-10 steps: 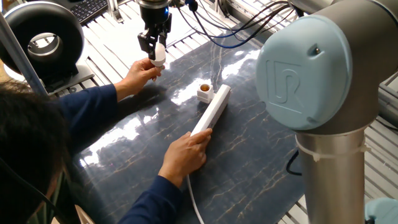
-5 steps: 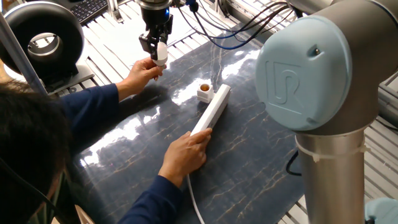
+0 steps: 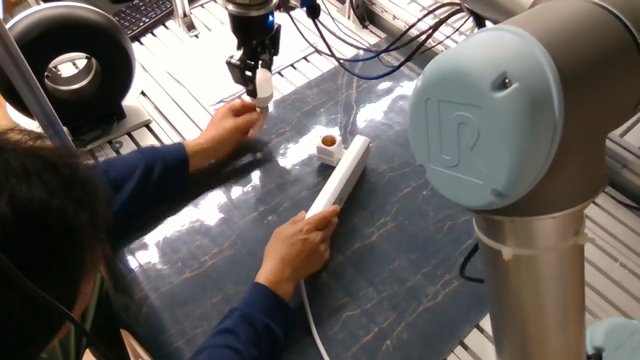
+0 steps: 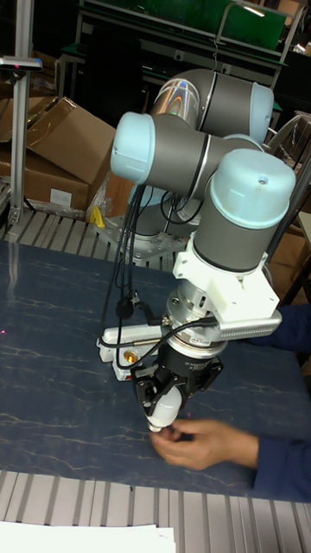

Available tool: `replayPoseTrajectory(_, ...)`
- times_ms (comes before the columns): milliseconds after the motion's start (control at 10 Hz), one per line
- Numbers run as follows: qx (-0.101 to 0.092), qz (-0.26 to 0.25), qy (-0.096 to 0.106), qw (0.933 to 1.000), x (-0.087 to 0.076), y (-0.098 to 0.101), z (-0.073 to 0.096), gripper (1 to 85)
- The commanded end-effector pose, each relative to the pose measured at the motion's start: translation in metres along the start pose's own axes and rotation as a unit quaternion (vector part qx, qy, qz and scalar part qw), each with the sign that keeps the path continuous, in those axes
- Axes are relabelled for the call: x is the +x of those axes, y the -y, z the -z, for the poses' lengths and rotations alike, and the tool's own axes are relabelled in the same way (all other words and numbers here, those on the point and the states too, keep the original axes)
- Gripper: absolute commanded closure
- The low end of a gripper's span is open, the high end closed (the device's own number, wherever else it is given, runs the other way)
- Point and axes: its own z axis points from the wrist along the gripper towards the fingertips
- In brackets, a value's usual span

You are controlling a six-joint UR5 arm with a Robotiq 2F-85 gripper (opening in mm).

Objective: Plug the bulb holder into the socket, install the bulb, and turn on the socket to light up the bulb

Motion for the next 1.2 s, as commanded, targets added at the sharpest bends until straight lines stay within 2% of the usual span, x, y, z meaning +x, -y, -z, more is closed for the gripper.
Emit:
replayPoseTrajectory(0, 0.003, 0.048, -0.002, 0.9989, 0.006, -0.001, 0.008, 84.3)
replayPoseTrajectory(100, 0.018, 0.071, -0.002, 0.9973, 0.007, 0.003, 0.009, 84.3)
replayPoseTrajectory(300, 0.021, 0.082, -0.003, 0.9964, 0.010, -0.004, 0.010, 84.3)
replayPoseTrajectory(500, 0.012, 0.127, -0.012, 0.9917, 0.026, -0.012, 0.010, 84.3)
replayPoseTrajectory(600, 0.005, 0.147, -0.010, 0.9891, 0.032, -0.018, 0.007, 84.3)
replayPoseTrajectory(800, 0.005, 0.176, -0.021, 0.9841, 0.052, -0.024, 0.002, 84.3)
replayPoseTrajectory(900, 0.012, 0.190, -0.028, 0.9813, 0.063, -0.021, 0.001, 84.3)
replayPoseTrajectory(1000, 0.008, 0.192, -0.024, 0.9811, 0.068, -0.027, -0.001, 84.3)
replayPoseTrajectory(1100, 0.013, 0.195, -0.029, 0.9802, 0.074, -0.029, -0.002, 84.3)
